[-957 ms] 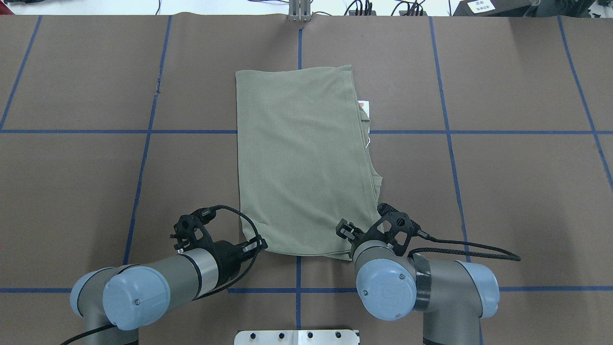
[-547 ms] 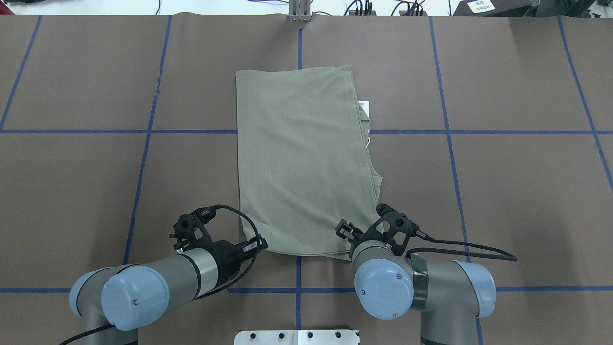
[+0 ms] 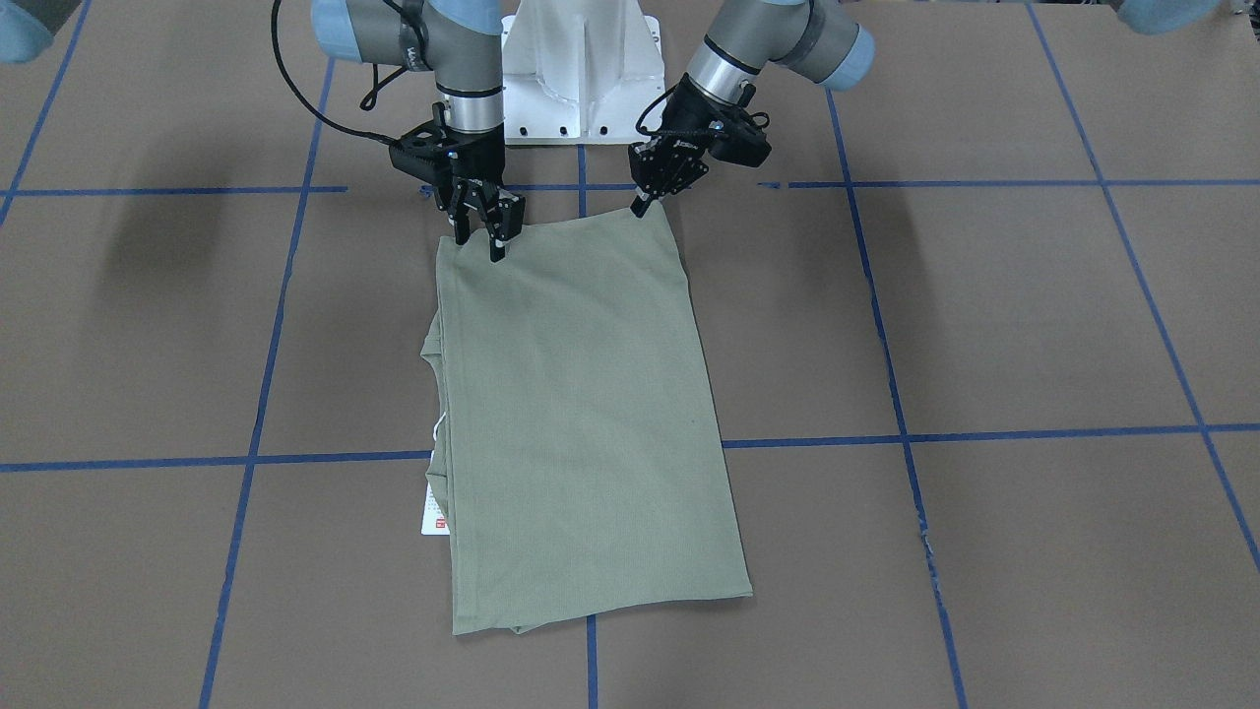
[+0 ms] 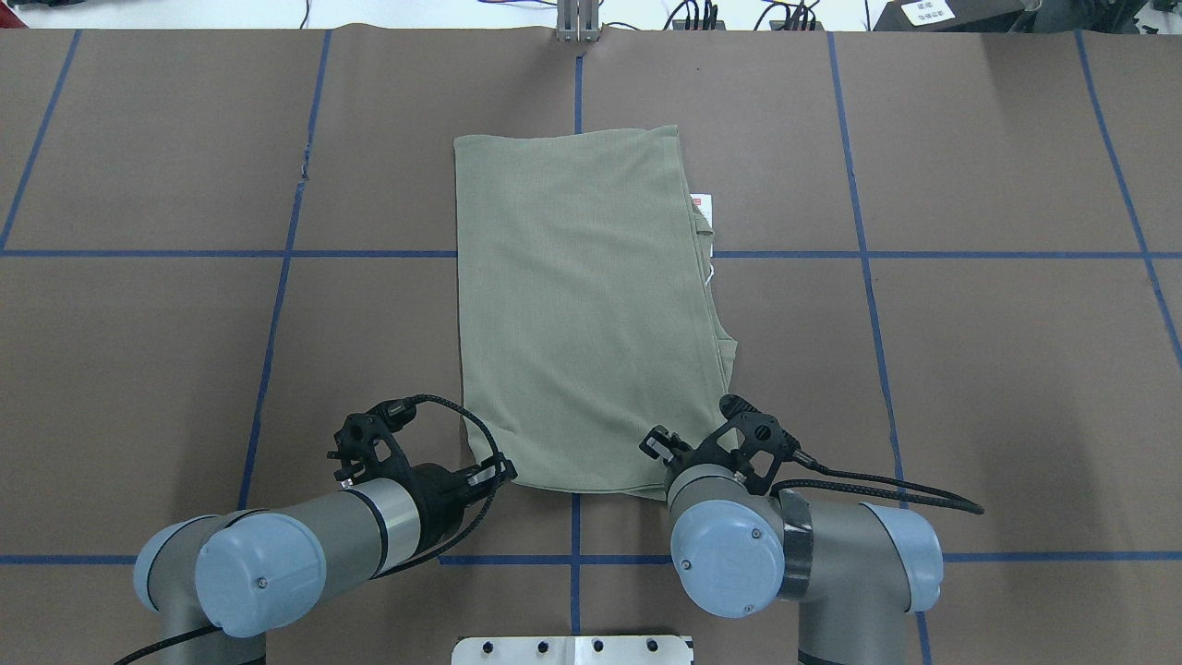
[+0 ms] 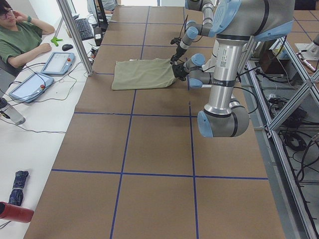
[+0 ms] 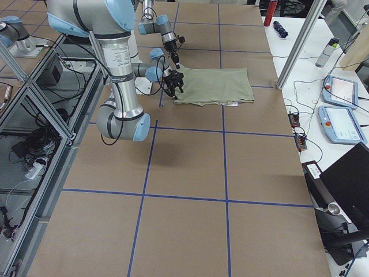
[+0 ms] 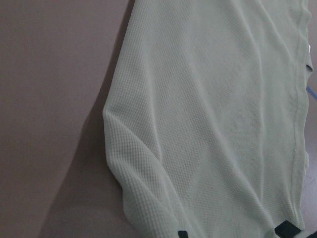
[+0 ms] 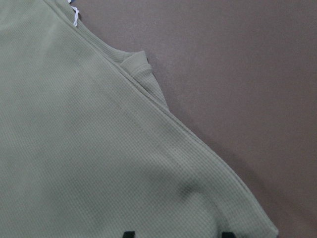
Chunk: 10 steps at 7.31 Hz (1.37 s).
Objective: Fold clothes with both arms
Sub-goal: 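Grasp the near edge of the shirt with both grippers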
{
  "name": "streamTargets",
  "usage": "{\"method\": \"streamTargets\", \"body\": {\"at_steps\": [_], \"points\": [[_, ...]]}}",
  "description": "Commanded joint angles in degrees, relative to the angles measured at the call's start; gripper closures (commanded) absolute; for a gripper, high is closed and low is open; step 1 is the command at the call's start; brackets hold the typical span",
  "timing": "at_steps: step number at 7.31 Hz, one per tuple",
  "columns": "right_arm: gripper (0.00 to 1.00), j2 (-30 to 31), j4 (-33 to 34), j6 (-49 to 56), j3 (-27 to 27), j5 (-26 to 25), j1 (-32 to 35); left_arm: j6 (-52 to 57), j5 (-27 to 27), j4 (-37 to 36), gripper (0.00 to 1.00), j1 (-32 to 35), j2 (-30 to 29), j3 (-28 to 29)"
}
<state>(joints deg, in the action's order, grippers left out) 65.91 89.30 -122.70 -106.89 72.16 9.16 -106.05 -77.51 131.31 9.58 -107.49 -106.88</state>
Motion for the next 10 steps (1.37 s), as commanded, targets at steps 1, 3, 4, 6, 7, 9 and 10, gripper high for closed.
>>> {"method": "streamTargets", "body": {"at_steps": [1,3,4,6,7,9,10], "points": [[1.00,-1.74,0.00,-0.44,1.07,0.00,0.15,0.06,-0.01,0.00,1.00,0.00,0.00,0.00],[1.00,-2.01,0.18,0.52,0.54,0.35,1.20,0.06,-0.01,0.09,1.00,0.00,0.09,0.00],[1.00,-1.93,0.35,0.62,0.45,0.35,1.21,0.06,-0.01,0.09,1.00,0.00,0.00,0.00],[1.00,-1.93,3.14,0.62,-5.74,0.61,1.47,3.10,-1.23,-0.26,1.00,0.35,0.35,-2.87],[1.00,-2.36,10.39,0.71,-12.66,0.79,1.21,4.87,-3.85,-2.87,1.00,1.57,1.92,-7.95],[1.00,-4.46,24.98,0.71,-27.51,2.45,-1.59,4.89,-12.01,-20.46,1.00,3.77,2.47,-25.48],[1.00,-6.39,29.05,0.71,-30.80,4.72,-1.52,4.98,-14.14,-27.96,1.00,4.56,2.03,-32.45]]}}
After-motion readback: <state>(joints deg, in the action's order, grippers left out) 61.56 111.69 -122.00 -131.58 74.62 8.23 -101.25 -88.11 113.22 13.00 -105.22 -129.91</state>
